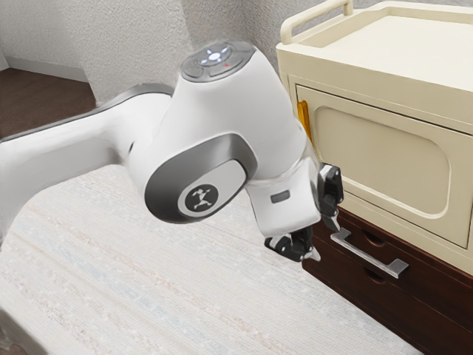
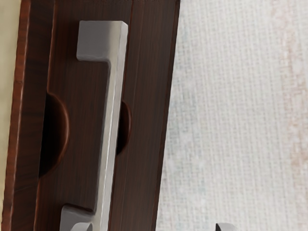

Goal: Pull the drawer handle with one arm to open the drawer

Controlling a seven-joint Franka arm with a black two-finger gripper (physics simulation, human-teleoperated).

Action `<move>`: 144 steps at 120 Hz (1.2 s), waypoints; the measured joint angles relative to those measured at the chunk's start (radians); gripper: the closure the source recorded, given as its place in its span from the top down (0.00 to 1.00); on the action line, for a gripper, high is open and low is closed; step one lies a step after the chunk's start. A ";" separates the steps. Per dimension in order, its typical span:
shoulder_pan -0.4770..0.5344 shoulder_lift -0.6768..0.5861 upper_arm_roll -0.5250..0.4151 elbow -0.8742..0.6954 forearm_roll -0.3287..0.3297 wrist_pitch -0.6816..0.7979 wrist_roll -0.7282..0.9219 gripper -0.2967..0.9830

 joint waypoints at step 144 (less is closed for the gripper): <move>-0.047 -0.077 -0.002 -0.246 0.002 0.269 0.084 0.20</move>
